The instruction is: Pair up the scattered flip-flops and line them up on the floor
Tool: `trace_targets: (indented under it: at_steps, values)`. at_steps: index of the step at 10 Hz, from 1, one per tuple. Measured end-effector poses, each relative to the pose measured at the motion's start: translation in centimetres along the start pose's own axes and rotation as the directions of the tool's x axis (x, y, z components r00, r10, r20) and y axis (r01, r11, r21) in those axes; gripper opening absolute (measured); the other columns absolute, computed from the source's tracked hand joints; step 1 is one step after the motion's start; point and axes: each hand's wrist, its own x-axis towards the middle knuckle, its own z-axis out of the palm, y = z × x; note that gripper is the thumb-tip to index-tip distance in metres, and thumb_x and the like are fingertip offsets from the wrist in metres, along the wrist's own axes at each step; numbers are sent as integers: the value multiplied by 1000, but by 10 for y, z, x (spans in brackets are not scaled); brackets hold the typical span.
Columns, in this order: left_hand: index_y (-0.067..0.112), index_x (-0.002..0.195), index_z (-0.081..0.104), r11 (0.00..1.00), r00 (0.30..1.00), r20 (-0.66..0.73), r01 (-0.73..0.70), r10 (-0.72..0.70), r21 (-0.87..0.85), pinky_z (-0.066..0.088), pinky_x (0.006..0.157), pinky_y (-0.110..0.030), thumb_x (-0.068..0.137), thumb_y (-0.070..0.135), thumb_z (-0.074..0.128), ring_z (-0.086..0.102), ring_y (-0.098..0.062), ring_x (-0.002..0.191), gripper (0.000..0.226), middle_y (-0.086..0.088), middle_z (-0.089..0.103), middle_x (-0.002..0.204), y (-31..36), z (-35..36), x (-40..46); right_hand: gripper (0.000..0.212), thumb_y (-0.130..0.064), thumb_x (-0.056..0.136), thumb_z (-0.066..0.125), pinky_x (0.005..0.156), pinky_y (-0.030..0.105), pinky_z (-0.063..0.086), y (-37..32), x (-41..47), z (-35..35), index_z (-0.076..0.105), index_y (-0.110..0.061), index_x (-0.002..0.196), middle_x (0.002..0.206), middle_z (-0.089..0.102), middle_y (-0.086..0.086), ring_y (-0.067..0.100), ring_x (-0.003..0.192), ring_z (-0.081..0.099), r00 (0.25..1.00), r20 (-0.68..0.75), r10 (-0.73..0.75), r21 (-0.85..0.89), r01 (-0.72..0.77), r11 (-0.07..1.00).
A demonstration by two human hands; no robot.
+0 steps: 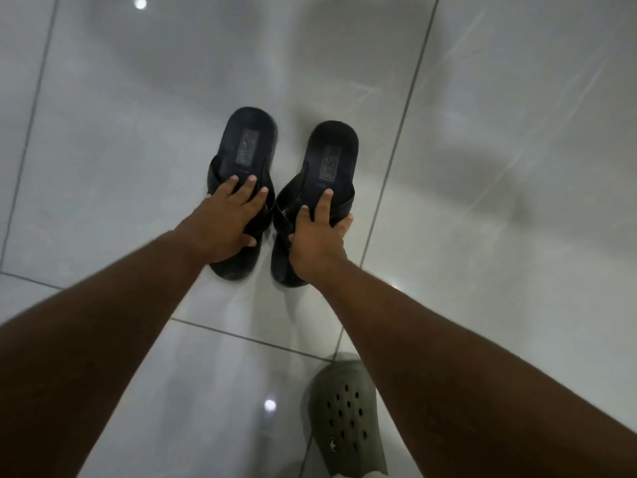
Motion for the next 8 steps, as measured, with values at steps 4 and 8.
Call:
trace_targets:
  at_steps: [4, 8]
  values:
    - [17, 153, 9, 996, 996, -88, 22, -30, -91, 24, 114, -64, 85, 39, 64, -2, -34, 150, 90, -10, 2, 164, 32, 12, 4, 67, -23, 97, 52, 115, 61, 13, 29, -18, 17, 16, -13, 152, 159, -26, 14, 57, 140, -17, 1000, -20, -7, -64, 6, 998]
    - [25, 152, 2, 995, 999, -41, -16, 20, 99, 23, 113, -64, 83, 54, 58, -1, -34, 150, 94, -5, 1, 164, 61, -11, -10, 74, -36, 96, 52, 113, 64, 23, 73, -40, -23, 4, -34, 153, 157, -35, -2, 48, 145, -10, 995, -101, 20, 96, -10, 995]
